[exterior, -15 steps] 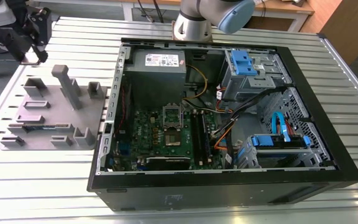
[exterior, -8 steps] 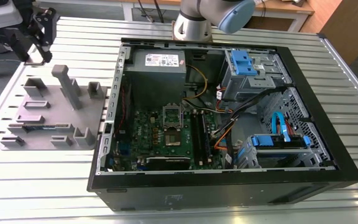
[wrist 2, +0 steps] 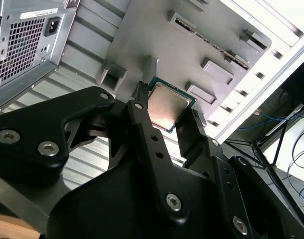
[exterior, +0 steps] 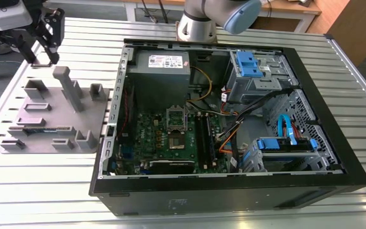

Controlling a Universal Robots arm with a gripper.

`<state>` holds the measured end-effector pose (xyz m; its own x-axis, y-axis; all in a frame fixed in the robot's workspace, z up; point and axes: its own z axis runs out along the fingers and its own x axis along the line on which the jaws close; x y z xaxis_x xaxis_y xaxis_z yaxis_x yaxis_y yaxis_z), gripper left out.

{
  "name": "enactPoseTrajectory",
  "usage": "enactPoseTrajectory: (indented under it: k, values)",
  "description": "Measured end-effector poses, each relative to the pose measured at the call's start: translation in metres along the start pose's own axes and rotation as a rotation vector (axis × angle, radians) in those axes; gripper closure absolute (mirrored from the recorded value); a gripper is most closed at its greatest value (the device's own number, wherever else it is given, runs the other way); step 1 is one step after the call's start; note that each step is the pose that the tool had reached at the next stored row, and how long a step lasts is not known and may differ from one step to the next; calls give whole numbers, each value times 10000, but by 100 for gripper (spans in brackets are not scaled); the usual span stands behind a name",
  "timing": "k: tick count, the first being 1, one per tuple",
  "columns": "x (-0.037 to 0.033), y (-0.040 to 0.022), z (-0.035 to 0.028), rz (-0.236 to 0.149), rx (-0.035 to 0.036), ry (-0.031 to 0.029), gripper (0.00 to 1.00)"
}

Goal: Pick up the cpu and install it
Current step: 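Pick up the cpu and move it towards the insertion slot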

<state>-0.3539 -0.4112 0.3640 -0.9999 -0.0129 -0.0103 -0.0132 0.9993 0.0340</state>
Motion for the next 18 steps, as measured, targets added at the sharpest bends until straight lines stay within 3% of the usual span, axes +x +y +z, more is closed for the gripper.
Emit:
enactPoseTrajectory:
  k: [18]
  values:
    - [-333, -4, 3, 0, 1, 1, 53]
